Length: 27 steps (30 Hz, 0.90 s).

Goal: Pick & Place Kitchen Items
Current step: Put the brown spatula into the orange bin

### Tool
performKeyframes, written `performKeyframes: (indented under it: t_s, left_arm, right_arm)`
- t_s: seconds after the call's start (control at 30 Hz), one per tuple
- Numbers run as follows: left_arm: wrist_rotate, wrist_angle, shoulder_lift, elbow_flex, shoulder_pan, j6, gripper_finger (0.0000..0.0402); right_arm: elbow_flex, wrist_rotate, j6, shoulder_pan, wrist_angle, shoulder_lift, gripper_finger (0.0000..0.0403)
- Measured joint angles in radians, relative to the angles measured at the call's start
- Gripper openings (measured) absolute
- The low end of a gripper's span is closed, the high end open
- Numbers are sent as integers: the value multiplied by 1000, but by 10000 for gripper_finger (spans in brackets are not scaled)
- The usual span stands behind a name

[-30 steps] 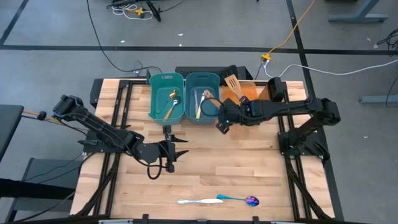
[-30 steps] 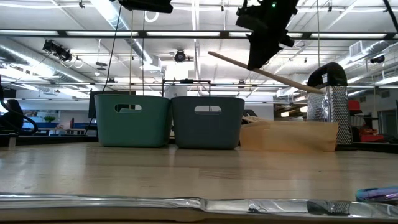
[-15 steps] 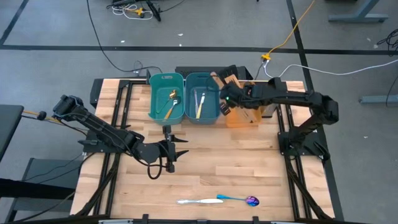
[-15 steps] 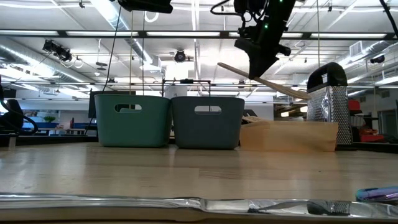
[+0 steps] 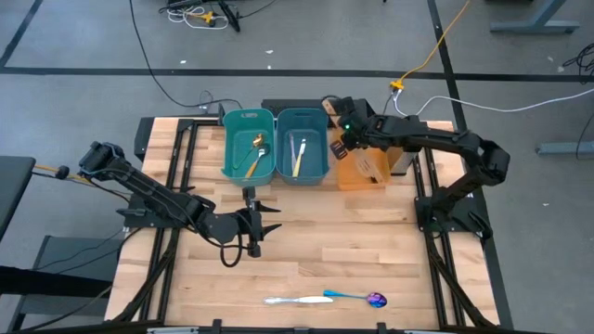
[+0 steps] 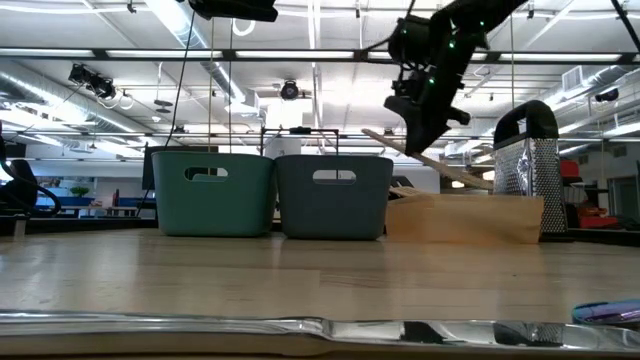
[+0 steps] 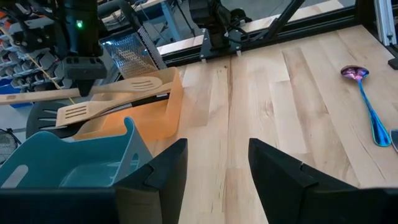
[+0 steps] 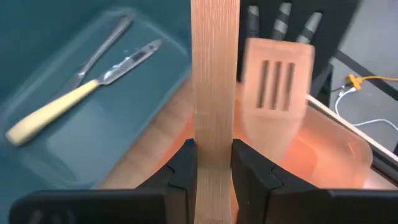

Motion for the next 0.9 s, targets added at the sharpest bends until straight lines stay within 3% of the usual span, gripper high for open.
performKeyframes:
  t_s: [0.4,0.9]
  left_arm:
    - [0,-5,0,1,0,1,177]
    - [0,-8,0,1,0,1,177]
  right_arm:
    - [-150,-86,-37,-144,149,-51,81]
    - [-294,-169,-22,-211,260,-57,81]
